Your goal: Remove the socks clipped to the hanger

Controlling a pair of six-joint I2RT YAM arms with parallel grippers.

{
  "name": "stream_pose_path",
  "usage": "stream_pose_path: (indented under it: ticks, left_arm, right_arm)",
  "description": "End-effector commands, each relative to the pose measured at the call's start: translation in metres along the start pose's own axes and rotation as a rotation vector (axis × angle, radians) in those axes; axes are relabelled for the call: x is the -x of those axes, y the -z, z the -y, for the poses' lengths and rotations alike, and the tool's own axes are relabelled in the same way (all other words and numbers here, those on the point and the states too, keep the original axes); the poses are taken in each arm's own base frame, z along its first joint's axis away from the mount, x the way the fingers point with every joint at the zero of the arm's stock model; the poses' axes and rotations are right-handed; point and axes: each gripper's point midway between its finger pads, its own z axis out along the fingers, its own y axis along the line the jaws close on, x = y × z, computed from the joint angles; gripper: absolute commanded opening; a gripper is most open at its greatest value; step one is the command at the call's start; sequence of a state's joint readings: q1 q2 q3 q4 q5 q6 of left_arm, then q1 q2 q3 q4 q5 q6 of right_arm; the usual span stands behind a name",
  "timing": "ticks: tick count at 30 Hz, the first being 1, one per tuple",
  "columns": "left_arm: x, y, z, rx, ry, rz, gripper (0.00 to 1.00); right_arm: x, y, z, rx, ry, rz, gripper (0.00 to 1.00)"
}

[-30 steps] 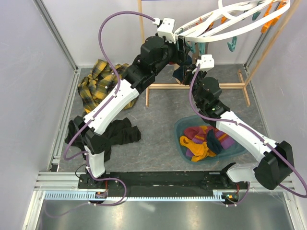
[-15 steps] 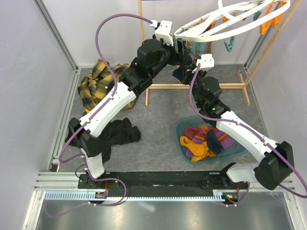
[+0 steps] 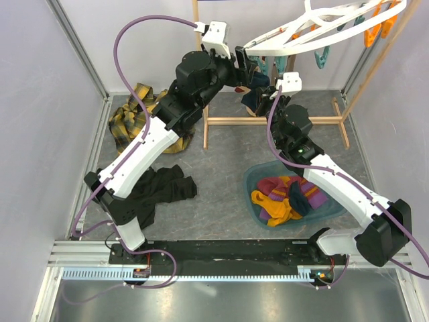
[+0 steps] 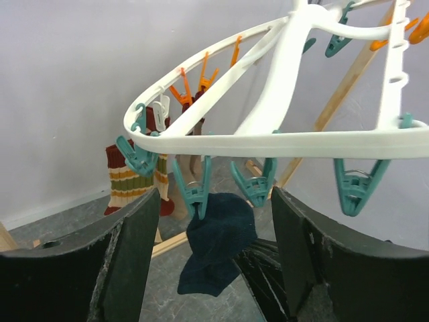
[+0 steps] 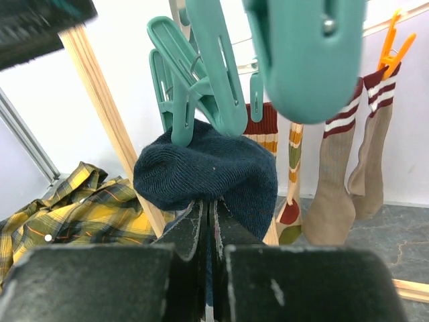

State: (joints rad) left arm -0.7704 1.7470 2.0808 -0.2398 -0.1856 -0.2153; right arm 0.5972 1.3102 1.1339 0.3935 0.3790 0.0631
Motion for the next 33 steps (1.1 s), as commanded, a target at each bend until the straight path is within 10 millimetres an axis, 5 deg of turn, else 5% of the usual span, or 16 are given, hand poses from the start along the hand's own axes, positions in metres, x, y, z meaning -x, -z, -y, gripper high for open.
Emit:
stream_pose_path:
  ticks: [1,18,25,30,33]
  left_arm:
    - [-0.004,0.0,-0.017,0.05,-0.039,-0.014,0.73]
    - [-0.019,-0.036,-0.011,0.005,-0.048,-0.038,0.71]
    - [-0.01,-0.046,-0.005,-0.011,-0.045,-0.004,0.63]
    - [-0.007,-0.05,-0.001,-0.032,-0.043,0.015,0.44]
    - [-0.003,-0.05,0.001,-0.039,-0.034,0.023,0.19]
  right_arm:
    - [0.036,0.001,-0.003,0.015,-0.032,0.076,0.0]
    - [0.023,0.0,-0.005,0.025,-0.039,0.052,0.0]
    - [0.025,0.0,-0.005,0.027,-0.031,0.055,0.0]
    - [0.021,0.0,-0.004,0.026,-0.021,0.045,0.0]
    - [0.021,0.001,-0.004,0.024,-0.023,0.047,0.0]
